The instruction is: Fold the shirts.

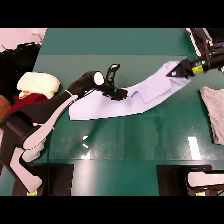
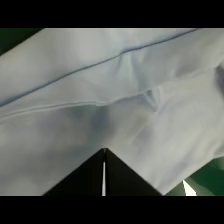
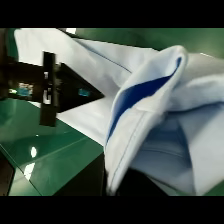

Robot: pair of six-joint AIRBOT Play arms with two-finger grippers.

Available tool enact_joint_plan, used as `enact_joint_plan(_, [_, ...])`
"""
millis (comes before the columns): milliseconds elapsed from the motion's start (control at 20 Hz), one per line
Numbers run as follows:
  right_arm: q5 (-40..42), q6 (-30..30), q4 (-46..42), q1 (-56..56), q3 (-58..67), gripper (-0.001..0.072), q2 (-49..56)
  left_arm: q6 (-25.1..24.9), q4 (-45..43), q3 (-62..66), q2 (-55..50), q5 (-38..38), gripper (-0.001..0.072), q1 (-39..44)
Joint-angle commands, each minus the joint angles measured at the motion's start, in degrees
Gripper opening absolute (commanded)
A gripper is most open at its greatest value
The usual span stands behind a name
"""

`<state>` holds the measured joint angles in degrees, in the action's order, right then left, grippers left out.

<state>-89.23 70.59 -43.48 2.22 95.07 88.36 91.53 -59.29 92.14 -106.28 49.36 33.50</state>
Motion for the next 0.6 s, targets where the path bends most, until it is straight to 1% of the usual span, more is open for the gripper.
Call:
enact_joint_plan(0, [1.07, 3.04, 0.44, 7.04, 5.49, 0.0018, -1.46, 0.00, 1.44, 2.86, -3.50, -0.42, 0.0021, 0.76])
enact_joint_plan(300, [4.66, 3.13, 0.48, 15.50, 6.71, 0.0018, -1.49, -0.57, 0.46, 3.13, -3.82, -1.40, 0.0020, 0.63])
enact_joint_plan(450, [6.93, 3.10, 0.48, 18.08, 6.71, 0.0018, -1.49, -0.31, -4.42, 5.57, -2.60, 5.16, 0.0020, -1.73])
enact_joint_plan(550, [8.11, 3.08, 0.48, 19.98, 6.71, 0.0018, -1.49, 0.20, -8.85, 5.70, 0.66, 8.46, 0.0020, -5.16])
